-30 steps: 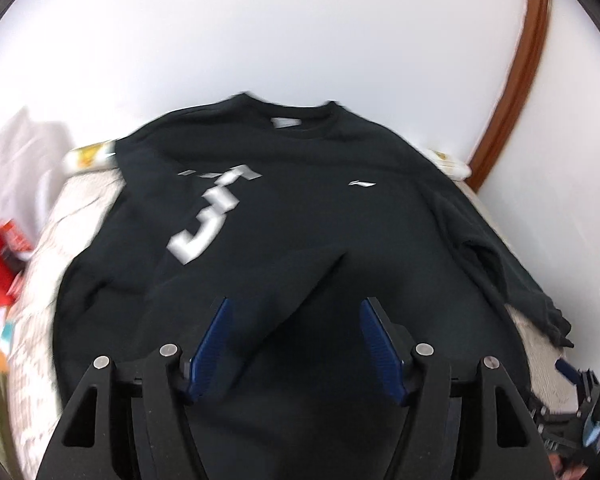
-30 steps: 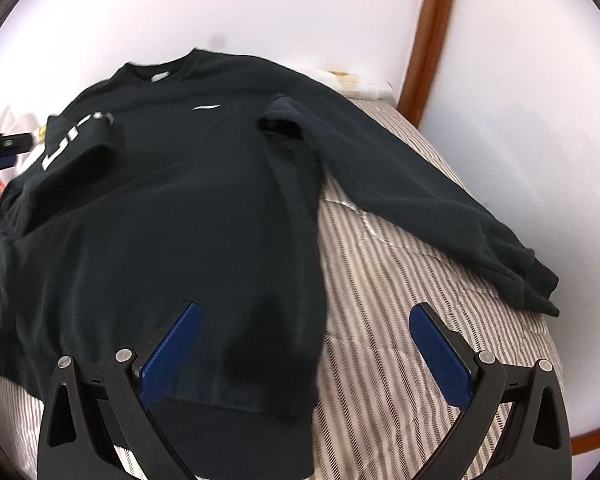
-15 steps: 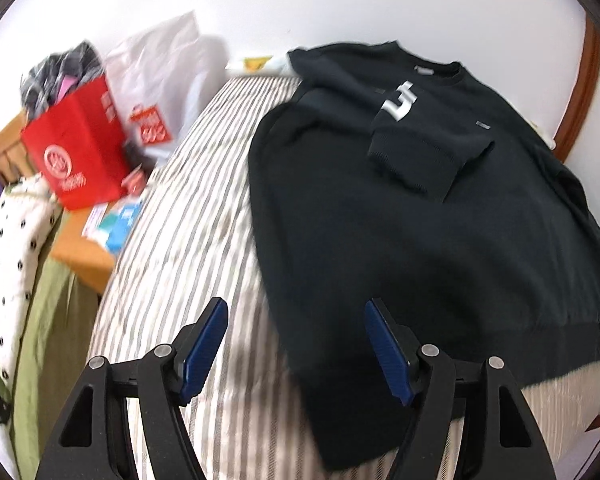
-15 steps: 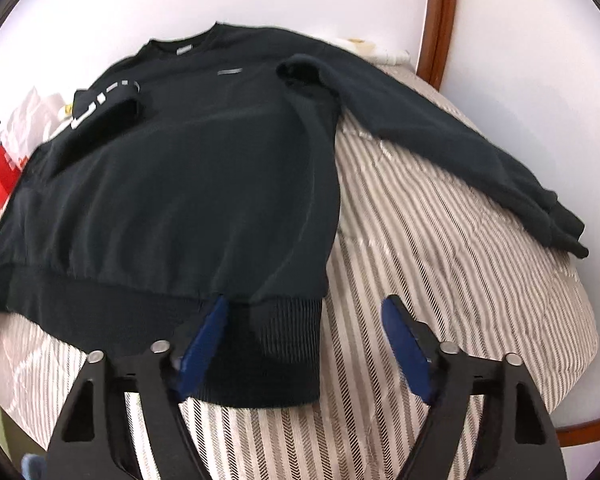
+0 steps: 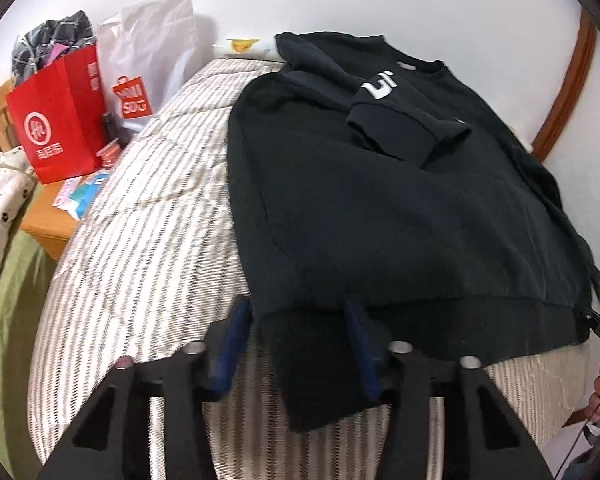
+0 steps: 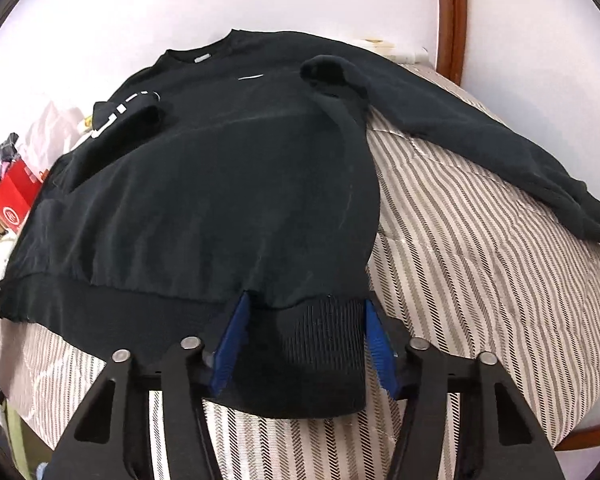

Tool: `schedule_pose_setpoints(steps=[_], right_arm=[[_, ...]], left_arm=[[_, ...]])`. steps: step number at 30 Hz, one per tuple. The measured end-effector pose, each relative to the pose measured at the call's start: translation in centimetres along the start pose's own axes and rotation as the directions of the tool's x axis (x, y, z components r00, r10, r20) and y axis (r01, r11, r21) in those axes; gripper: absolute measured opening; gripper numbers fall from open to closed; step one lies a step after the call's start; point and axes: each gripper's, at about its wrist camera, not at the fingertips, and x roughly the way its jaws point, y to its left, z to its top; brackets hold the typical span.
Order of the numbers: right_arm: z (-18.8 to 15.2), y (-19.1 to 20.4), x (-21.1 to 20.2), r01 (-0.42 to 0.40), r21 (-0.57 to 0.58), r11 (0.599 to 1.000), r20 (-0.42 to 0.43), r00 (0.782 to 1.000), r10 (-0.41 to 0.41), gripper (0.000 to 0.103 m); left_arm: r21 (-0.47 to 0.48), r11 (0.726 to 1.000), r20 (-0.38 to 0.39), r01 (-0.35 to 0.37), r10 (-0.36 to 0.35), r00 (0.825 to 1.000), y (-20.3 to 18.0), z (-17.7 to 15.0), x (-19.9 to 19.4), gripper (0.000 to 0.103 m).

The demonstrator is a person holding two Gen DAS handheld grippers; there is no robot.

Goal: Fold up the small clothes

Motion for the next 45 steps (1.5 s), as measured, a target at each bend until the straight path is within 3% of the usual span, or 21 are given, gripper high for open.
schedule_pose_setpoints(steps=[4, 5, 7, 12, 27, 30, 34, 36, 37, 38, 41, 45], right_arm=[[0.0, 0.6, -0.8, 0.032, -0.063, 0.998, 0.040, 0.999, -0.029, 0.015], [0.0, 0.5, -0.9, 0.029, -0.064, 0.998, 0.040, 0.999, -0.026, 0.013], [0.0, 0.2, -1.5, 0.000, -0.060, 0.998, 0.045, 0.999, 0.003, 0.011], [-1.1, 0.8, -3.1, 0.019, -0.117, 0.993, 0.068, 0.998, -0.011, 0.010], [-3.5, -0.2, -5.9, 0.007, -0.110, 0.994, 0.046, 0.999, -0.002, 0.011], [-2.8, 0.3, -5.3, 0.014, -0.107, 0.994, 0.018, 1.000, -0.012, 0.015], [-2.0, 0.6, -6.4, 0.089, -0.112, 0.990, 0.021, 0.996, -0.087, 0.039], [-1.7, 0.9, -7.6, 0.131, -0.120, 0.984, 0.075, 0.990, -0.122, 0.047], [-0.9, 1.3, -8.1, 0.158, -0.137, 0.978, 0.109, 0.984, -0.144, 0.051], [0.1, 1.8, -8.5, 0.169, -0.158, 0.973, 0.138, 0.979, -0.147, 0.053], [2.5, 4.2, -8.5, 0.167, -0.206, 0.964, 0.174, 0.976, -0.132, 0.058], [6.0, 10.0, -6.8, 0.078, -0.268, 0.960, 0.188, 0.982, -0.027, 0.068]], left_arm=[[-0.049, 0.997, -0.005, 0.055, -0.055, 0.998, 0.4, 0.0, 0.0, 0.023], [-0.077, 0.994, -0.013, 0.079, -0.081, 0.997, 0.8, -0.1, -0.1, 0.020], [-0.075, 0.993, -0.005, 0.094, -0.095, 0.995, 0.8, -0.4, -0.6, 0.018], [-0.026, 0.997, 0.022, 0.076, -0.076, 0.997, 0.4, -2.0, -2.5, 0.018], [-0.014, 0.998, 0.008, 0.063, -0.063, 0.998, 0.3, -6.5, -6.0, 0.021], [-0.035, 0.997, -0.002, 0.063, -0.063, 0.998, 0.6, -5.9, -5.9, 0.026], [-0.033, 0.999, 0.027, 0.032, -0.031, 0.999, 1.0, -4.9, -6.6, 0.031], [-0.032, 0.999, 0.048, 0.002, -0.001, 0.999, 1.2, -4.3, -6.9, 0.041], [-0.032, 0.999, 0.058, -0.005, 0.006, 0.998, 1.4, -3.9, -7.1, 0.052], [-0.036, 0.999, 0.070, -0.008, 0.011, 0.997, 1.6, -3.3, -7.2, 0.058], [-0.039, 0.999, 0.086, -0.018, 0.022, 0.996, 2.1, -1.5, -7.1, 0.058], [-0.066, 0.998, 0.080, -0.016, 0.021, 0.997, 2.7, 1.1, -6.5, 0.058]])
